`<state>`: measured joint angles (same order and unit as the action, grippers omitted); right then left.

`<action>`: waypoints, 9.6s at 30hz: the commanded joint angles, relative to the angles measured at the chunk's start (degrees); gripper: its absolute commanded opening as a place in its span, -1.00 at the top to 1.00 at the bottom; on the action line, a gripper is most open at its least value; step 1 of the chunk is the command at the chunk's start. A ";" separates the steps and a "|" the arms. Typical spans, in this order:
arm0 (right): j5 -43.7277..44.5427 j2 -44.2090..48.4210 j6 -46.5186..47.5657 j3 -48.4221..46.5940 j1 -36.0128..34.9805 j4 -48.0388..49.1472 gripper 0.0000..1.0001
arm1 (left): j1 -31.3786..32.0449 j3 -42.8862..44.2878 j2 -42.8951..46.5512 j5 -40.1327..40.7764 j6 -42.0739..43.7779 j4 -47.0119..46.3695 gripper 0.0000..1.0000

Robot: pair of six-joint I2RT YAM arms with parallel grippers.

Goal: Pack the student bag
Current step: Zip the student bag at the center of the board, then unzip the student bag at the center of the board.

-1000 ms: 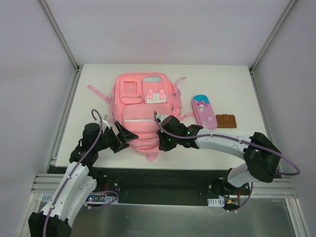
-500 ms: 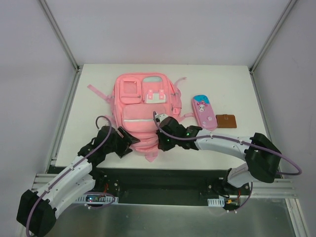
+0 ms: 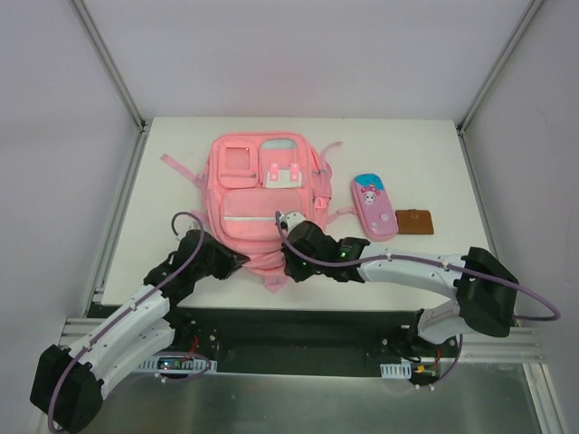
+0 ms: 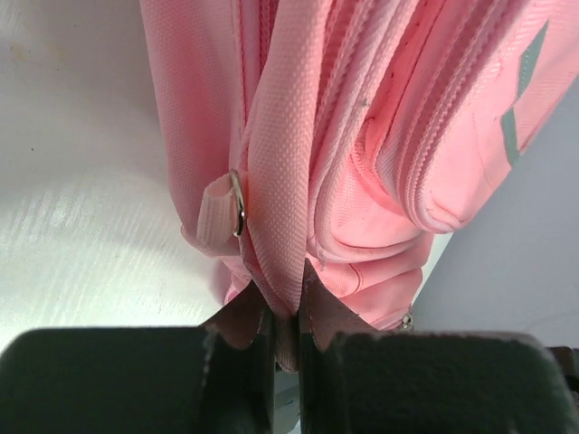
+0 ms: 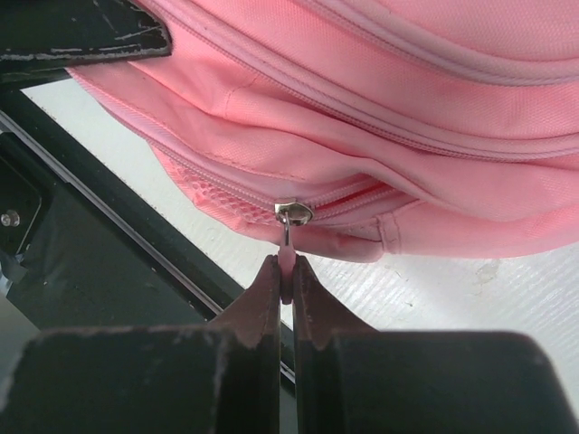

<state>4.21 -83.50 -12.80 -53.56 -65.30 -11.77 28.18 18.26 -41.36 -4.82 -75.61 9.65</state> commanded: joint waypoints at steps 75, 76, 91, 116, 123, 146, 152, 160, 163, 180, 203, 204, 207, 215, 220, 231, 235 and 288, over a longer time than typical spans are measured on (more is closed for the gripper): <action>-2.18 10.03 -3.73 12.16 5.60 1.23 0.99 | -9.17 -4.20 15.66 -6.33 2.92 6.68 1.00; -2.36 10.11 -2.94 12.51 6.14 1.22 0.99 | -11.64 -3.59 17.44 -7.91 4.32 8.61 1.00; -4.73 8.70 -0.39 13.74 13.00 -2.91 0.99 | -28.96 10.56 12.80 -12.67 24.01 18.74 1.00; -3.68 6.69 1.54 11.99 26.52 -1.77 0.99 | -35.65 15.84 7.26 -20.67 32.99 17.77 1.00; -6.75 1.07 3.65 8.39 33.74 0.95 0.99 | -35.74 18.21 7.88 -21.81 33.95 20.14 1.00; -11.56 -12.91 6.47 -4.62 40.60 6.05 0.99 | -35.57 16.72 8.93 -29.45 33.60 19.45 1.00; -17.04 -6.08 3.40 2.21 38.76 7.20 0.33 | -33.90 16.72 8.32 -34.46 39.31 18.65 -0.47; -18.53 3.08 -0.74 3.30 38.75 7.46 0.11 | -31.44 24.33 7.53 -29.64 44.14 22.42 -0.98; -23.09 1.42 -2.40 -1.45 38.84 7.38 0.11 | -31.17 29.01 4.47 -27.35 48.53 25.50 -0.98; -20.38 -16.51 -16.47 -13.32 34.72 9.22 0.14 | -31.26 35.09 -7.24 -25.50 59.44 29.11 -0.98; -17.22 -20.65 -19.02 -14.03 33.92 14.93 0.77 | -31.26 30.34 -8.73 -26.47 60.50 27.79 -0.98; -17.30 -19.60 -18.85 -13.24 33.92 15.72 0.87 | -31.26 30.17 -8.65 -26.21 60.50 27.70 -0.98; -17.13 -16.79 -17.44 -10.17 33.66 18.44 0.99 | -31.26 29.90 -9.08 -26.20 59.97 26.83 -0.98; -11.95 -8.35 -21.28 -0.68 31.20 20.73 0.98 | -31.26 29.47 -11.46 -27.18 57.86 23.41 -0.98; -7.38 -3.86 -29.38 2.93 28.04 18.72 0.99 | -31.26 27.45 -13.65 -25.16 55.40 19.01 -0.98; -4.65 -1.31 -32.91 5.31 26.71 15.99 0.99 | -31.26 23.23 -9.70 -7.68 56.36 22.16 -0.98; -5.61 -1.22 -30.54 2.76 28.47 14.59 0.99 | -31.26 24.45 -11.38 -1.51 57.59 25.24 -0.98; 12.76 9.14 -51.83 16.13 0.76 25.31 0.98 | -18.87 -2.27 8.66 -11.01 24.02 1.32 1.00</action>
<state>22.94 -77.43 -67.00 -31.94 -65.21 4.67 8.27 17.10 -34.44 -11.81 -48.16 9.58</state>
